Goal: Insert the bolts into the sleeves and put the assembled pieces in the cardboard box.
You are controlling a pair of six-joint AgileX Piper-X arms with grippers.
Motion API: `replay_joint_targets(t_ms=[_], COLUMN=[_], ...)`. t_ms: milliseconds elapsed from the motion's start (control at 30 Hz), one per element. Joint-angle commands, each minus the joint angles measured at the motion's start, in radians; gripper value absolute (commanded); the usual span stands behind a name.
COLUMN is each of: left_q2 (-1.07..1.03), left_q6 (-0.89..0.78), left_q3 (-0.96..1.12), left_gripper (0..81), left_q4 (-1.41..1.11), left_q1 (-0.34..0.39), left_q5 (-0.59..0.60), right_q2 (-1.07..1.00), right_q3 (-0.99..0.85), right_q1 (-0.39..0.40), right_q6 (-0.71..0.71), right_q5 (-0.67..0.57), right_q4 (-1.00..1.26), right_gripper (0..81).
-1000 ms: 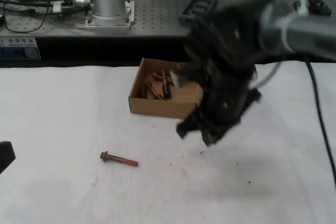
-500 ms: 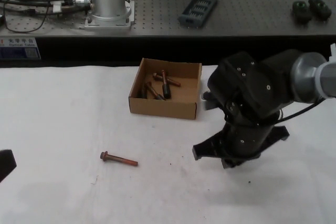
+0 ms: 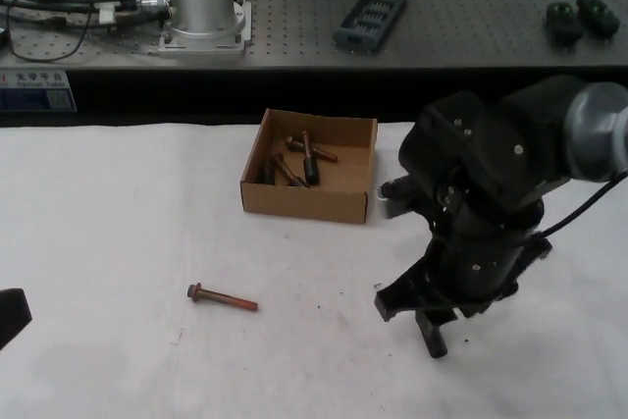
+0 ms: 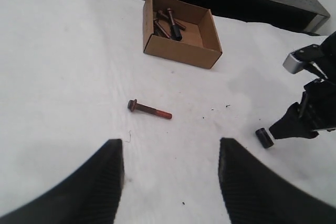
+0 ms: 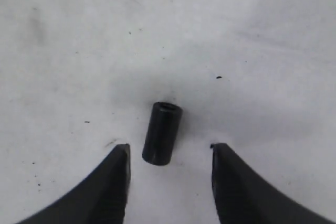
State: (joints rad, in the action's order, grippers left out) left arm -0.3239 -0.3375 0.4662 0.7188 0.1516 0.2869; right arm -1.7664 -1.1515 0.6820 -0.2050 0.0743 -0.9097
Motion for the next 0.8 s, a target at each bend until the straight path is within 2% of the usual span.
replay_joint_targets(t_ms=[0, 167, 433, 767], left_q2=[0.009, 0.009, 0.009, 0.009], left_q6=[-0.008, -0.008, -0.008, -0.008], left_q3=[0.013, 0.013, 0.013, 0.013], left_gripper=[40.0, 40.0, 40.0, 40.0], left_q4=[-0.010, -0.010, -0.010, -0.010], left_q1=[-0.002, -0.002, -0.002, -0.002], left_q5=[-0.013, -0.013, 0.055, 0.113], right_q2=[0.081, 0.019, -0.208, -0.434], right_q3=[-0.003, -0.079, -0.349, -0.664], right_q1=[0.035, 0.071, 0.134, 0.177], right_q6=[0.261, 0.340, 0.497, 0.517], right_q5=[-0.065, -0.206, -0.202, -0.199], right_q4=[0.079, 0.118, -0.002, -0.117], right_gripper=[36.6, 36.6, 36.6, 36.6])
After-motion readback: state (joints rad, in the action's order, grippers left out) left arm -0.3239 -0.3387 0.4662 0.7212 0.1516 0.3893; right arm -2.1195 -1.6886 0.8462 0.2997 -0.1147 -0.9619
